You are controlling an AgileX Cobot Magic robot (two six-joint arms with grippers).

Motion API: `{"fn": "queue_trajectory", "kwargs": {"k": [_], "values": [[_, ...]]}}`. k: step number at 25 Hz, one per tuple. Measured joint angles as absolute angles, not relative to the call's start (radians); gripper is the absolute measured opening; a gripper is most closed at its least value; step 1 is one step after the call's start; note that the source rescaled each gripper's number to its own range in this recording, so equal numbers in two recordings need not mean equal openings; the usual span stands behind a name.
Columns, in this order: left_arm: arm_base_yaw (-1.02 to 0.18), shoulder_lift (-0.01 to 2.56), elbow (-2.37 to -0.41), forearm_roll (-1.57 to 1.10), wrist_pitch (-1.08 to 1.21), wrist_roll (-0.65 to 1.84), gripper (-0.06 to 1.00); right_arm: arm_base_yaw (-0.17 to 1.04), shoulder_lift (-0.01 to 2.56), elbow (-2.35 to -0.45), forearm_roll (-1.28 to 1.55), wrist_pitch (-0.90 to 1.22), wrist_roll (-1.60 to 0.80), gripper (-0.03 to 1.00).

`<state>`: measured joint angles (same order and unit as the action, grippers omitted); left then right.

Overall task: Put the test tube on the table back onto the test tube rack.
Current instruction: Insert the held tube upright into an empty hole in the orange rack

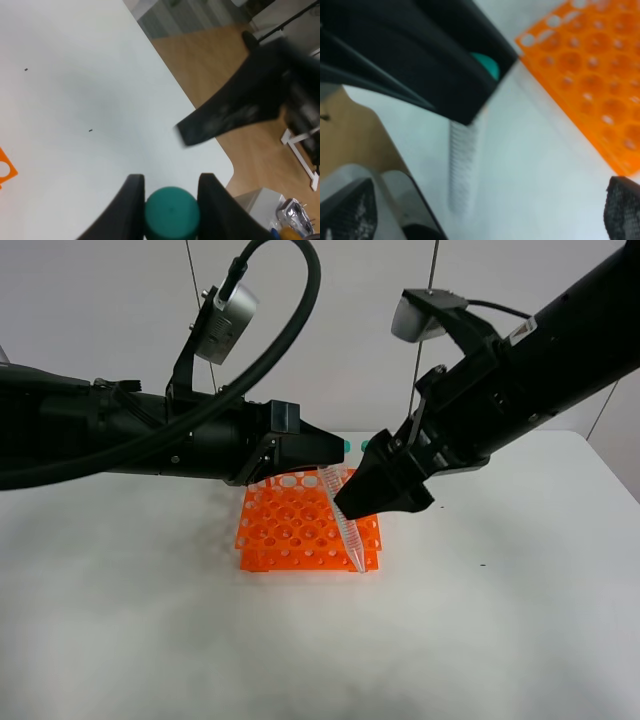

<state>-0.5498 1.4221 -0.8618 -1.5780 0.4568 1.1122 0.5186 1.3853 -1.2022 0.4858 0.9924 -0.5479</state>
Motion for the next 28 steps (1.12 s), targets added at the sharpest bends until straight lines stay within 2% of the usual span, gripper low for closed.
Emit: {"fn": "queue_trajectory", "kwargs": {"k": [4, 9, 21, 28], "values": [[-0.55, 1.422, -0.862, -1.578, 0.451, 1.112, 0.01, 0.519, 1.385, -1.284, 0.311, 1.049, -0.39, 0.99], [-0.55, 1.422, -0.862, -1.578, 0.447, 1.112, 0.01, 0.502, 1.385, -1.293, 0.116, 1.074, -0.237, 0.99], [-0.55, 1.422, -0.862, -1.578, 0.447, 1.112, 0.01, 0.145, 1.429, -1.294, 0.079, 1.096, -0.18, 1.0], [-0.55, 1.422, -0.862, -1.578, 0.447, 1.112, 0.01, 0.077, 1.428, -1.294, 0.054, 1.17, -0.103, 1.0]]}}
